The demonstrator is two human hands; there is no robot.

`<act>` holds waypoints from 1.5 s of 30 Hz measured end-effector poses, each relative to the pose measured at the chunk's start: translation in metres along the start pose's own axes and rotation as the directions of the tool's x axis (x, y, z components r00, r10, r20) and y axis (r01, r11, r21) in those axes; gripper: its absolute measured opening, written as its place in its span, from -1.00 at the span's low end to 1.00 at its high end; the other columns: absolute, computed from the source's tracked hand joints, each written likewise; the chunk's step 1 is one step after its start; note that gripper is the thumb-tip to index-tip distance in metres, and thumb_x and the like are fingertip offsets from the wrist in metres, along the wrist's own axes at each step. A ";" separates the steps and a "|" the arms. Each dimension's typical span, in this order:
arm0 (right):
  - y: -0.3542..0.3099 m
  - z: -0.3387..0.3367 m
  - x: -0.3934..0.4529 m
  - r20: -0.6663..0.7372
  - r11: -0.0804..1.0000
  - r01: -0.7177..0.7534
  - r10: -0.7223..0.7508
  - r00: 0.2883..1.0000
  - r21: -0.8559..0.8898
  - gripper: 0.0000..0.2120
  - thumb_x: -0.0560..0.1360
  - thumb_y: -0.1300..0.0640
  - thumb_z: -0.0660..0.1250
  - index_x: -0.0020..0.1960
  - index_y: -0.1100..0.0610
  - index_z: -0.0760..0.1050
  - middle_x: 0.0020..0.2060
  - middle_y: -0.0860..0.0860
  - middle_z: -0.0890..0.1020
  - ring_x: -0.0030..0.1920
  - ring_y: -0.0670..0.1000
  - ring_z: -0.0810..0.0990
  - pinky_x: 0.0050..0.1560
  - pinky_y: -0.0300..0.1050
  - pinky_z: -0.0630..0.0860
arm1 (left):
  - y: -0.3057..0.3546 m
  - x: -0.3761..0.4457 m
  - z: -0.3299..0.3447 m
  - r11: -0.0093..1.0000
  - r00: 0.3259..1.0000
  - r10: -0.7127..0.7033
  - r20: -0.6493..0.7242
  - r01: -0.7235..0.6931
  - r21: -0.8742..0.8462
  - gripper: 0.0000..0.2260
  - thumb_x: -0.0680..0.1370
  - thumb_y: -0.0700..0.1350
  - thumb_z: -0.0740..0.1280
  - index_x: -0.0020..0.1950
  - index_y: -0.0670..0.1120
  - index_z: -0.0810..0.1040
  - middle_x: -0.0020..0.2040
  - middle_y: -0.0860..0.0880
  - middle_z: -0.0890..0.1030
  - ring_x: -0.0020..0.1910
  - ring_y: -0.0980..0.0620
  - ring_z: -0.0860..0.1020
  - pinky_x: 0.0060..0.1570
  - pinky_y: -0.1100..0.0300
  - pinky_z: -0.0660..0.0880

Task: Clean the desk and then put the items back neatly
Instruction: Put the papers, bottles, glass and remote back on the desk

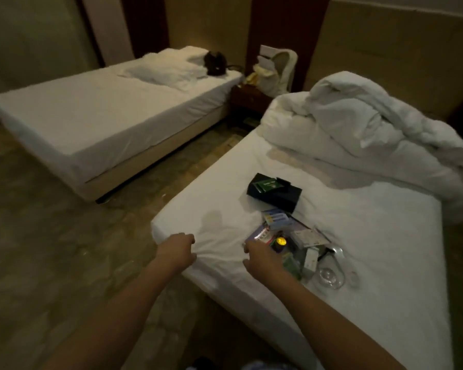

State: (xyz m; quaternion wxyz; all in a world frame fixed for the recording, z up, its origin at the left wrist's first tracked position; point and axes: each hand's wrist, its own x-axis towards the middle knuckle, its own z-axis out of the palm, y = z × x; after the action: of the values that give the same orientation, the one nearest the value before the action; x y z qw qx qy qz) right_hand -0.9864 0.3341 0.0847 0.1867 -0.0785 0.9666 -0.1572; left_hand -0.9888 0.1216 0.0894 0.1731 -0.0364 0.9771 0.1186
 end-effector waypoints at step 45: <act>0.273 -0.049 0.411 0.061 0.583 -0.702 0.750 0.658 0.410 -0.47 0.53 0.03 0.33 0.39 0.22 0.25 0.29 0.19 0.35 0.29 0.17 0.33 0.19 0.02 0.36 | 0.302 0.586 0.053 0.939 0.950 -0.052 0.308 0.152 -0.308 -0.22 0.43 0.38 0.24 0.36 -0.22 0.36 0.34 -0.24 0.34 0.32 -0.22 0.33 0.25 -0.06 0.34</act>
State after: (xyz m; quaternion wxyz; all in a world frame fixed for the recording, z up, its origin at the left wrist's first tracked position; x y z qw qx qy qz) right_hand -1.4078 0.5170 -0.1010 0.1886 0.3730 0.8691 -0.2647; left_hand -1.5547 0.4093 -0.0959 0.3144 -0.0977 0.9035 0.2745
